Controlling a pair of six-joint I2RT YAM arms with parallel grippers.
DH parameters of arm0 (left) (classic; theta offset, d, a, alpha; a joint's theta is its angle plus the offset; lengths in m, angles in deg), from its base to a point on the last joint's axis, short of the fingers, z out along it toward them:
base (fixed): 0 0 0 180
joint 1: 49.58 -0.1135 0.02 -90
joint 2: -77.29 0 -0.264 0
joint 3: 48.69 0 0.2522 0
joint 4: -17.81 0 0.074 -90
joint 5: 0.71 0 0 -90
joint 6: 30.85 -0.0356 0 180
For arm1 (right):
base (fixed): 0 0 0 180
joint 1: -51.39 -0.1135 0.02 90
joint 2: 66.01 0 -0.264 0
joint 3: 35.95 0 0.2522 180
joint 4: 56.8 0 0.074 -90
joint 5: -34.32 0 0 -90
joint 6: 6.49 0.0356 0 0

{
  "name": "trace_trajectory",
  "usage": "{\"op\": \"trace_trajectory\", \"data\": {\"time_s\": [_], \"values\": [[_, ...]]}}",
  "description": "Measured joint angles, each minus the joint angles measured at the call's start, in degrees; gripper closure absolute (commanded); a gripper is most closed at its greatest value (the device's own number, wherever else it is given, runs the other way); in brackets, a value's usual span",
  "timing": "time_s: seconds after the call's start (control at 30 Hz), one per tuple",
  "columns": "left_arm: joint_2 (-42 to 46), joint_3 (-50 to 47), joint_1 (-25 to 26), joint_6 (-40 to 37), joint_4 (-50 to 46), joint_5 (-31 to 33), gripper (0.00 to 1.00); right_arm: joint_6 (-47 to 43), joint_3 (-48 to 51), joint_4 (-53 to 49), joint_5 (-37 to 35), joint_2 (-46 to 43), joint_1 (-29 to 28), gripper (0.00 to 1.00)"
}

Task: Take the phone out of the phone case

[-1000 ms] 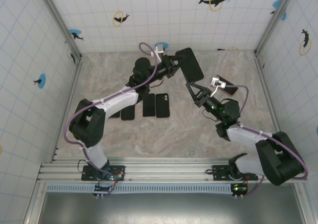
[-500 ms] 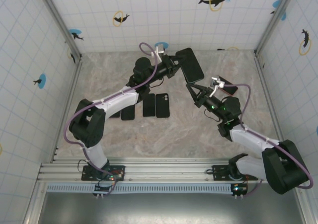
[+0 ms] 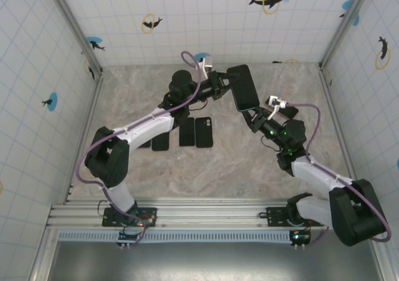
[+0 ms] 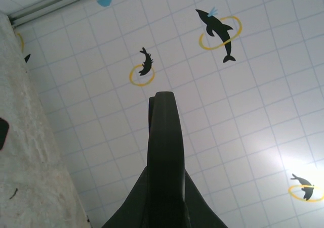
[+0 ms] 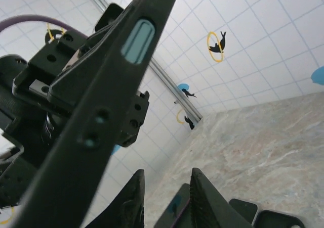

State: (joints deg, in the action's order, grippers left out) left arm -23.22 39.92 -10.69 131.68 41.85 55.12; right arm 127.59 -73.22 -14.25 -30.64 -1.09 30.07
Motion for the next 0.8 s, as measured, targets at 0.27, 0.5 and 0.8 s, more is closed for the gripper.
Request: {"op": "trace_trajectory", "data": {"time_s": [0.27,0.5,0.8], "values": [[0.02,3.23,-3.13,-12.37,-8.13,-4.61,1.0,-9.73,-2.45,-13.35,7.41,-2.64,5.75,0.51],[1.53,4.09,-5.35,-27.78,-14.93,-13.38,1.0,-19.98,-6.67,-20.46,19.3,-2.84,9.7,0.5],[5.62,3.52,-5.46,-41.07,-19.04,-21.44,1.0,-35.12,-10.36,-27.04,31.26,-0.68,8.15,0.61]]}}
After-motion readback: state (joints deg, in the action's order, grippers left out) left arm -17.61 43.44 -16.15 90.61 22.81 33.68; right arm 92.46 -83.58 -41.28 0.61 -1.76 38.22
